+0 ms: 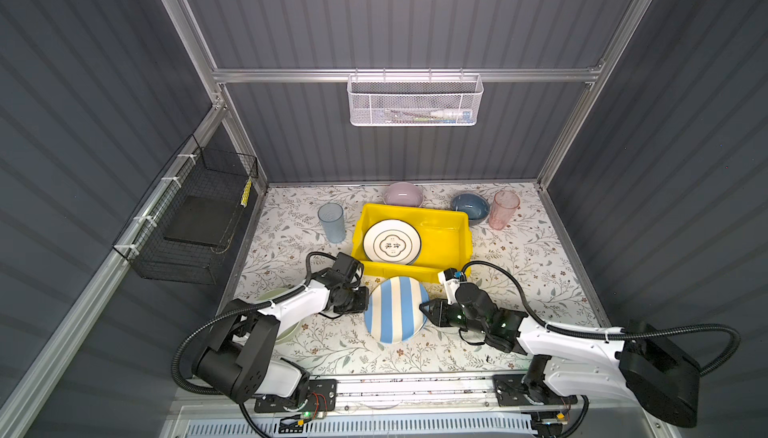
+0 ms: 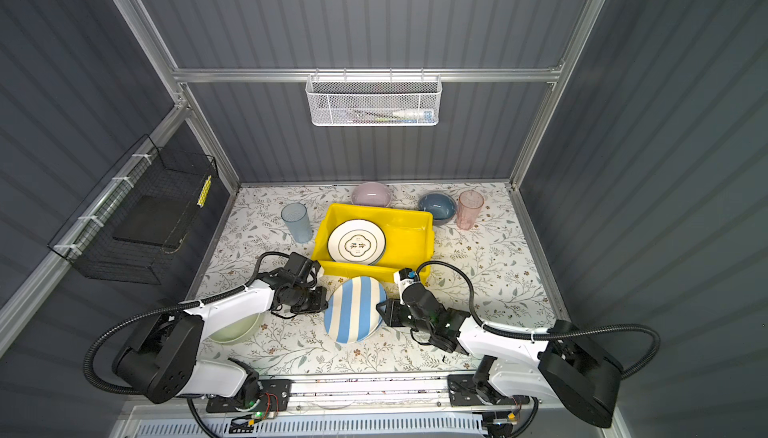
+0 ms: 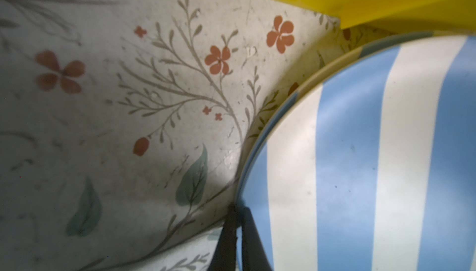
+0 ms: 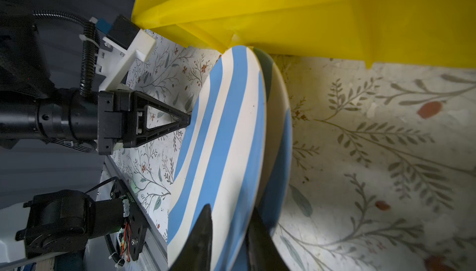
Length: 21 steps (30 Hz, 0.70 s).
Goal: Place the mixed dishes into the plastic bin
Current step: 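Pinch the striped plate rims with both grippers and tilt it up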
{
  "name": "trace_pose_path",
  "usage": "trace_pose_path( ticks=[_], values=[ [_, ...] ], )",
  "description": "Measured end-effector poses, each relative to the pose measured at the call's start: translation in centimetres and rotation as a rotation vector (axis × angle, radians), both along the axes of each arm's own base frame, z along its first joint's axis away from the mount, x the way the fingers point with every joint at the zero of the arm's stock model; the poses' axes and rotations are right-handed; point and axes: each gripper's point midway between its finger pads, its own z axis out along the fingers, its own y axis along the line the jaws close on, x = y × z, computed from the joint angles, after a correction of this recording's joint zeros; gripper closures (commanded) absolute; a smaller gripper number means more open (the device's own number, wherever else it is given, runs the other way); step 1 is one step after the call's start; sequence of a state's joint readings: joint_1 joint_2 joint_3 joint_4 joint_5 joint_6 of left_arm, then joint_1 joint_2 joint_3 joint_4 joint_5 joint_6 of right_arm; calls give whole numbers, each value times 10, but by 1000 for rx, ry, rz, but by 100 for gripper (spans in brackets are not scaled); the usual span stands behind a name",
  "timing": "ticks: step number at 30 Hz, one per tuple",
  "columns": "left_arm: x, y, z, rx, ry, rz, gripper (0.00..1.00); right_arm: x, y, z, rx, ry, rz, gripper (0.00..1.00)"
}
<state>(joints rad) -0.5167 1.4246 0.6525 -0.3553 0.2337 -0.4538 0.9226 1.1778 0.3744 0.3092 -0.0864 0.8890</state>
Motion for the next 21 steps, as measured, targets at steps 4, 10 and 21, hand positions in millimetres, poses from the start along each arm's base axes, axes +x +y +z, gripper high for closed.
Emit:
trace_pose_path(
  ticks=[4, 10, 21],
  values=[
    [0, -1, 1, -4, -1, -2, 92, 4, 5, -5, -18, 15, -1, 80],
    [-1, 0, 2, -3, 1, -1, 91, 11, 7, -7, -35, 38, -30, 91],
    [-7, 0, 23, 6, 10, -9, 86, 10, 4, 14, -2, 17, -32, 100]
  ],
)
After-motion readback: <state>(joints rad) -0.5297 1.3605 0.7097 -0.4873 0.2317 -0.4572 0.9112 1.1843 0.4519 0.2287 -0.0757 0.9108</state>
